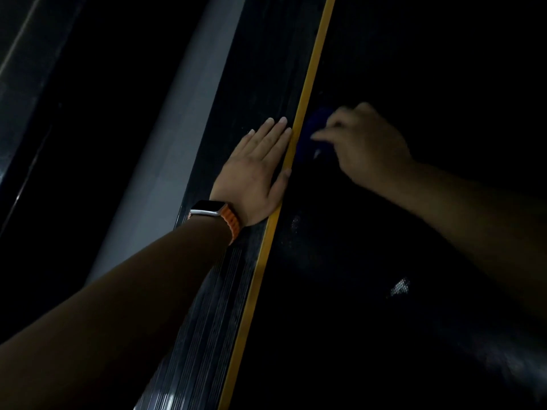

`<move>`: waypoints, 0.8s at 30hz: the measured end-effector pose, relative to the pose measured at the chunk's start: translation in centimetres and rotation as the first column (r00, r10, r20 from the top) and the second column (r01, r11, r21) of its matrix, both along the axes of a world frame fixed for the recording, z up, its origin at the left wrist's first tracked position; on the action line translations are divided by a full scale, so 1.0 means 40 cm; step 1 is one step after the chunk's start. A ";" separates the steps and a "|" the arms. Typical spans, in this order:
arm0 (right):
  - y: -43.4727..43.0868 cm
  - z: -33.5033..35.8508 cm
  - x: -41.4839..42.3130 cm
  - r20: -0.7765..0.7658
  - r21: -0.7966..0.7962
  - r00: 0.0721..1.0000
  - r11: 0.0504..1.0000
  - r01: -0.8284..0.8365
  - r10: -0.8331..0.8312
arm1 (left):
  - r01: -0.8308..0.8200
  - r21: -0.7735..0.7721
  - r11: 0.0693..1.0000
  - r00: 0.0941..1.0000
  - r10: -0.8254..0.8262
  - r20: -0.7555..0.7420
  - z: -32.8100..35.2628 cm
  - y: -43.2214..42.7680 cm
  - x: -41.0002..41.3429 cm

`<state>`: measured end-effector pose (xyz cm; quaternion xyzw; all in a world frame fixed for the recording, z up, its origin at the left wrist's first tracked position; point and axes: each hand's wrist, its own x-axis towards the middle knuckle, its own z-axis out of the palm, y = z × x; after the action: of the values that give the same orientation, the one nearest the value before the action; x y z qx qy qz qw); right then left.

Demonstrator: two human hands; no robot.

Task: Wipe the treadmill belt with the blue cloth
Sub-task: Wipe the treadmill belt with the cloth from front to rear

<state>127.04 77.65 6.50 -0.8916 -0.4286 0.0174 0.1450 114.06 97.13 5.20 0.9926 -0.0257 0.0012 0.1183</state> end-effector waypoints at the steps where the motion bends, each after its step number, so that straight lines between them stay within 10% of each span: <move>1: 0.004 0.007 0.030 -0.133 0.087 0.988 0.992 0.091 -0.079 | -0.001 0.001 1.000 1.000 0.001 -0.005 0.000 0.000 0.000; 5: -0.024 0.033 0.005 -0.646 0.383 0.760 0.834 0.398 -0.065 | 0.005 0.004 1.000 1.000 -0.005 -0.011 0.002 0.003 0.001; 12: -0.128 -0.007 -0.133 -0.014 0.046 0.971 0.970 -0.240 0.241 | 0.000 -0.003 1.000 1.000 0.000 -0.004 0.006 -0.001 0.000; 19: -0.051 -0.016 -0.209 -0.096 0.070 0.987 0.988 0.134 -0.127 | 0.006 -0.006 1.000 1.000 -0.006 0.006 0.005 -0.002 -0.002; 24: -0.064 -0.027 -0.341 -0.183 0.055 0.865 0.883 -0.466 0.467 | 0.007 -0.023 1.000 1.000 -0.006 0.017 0.002 0.003 0.001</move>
<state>113.41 75.08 5.41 -0.7551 -0.6154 0.1352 0.1810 114.11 97.24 5.29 0.9910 -0.0300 0.0096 0.1297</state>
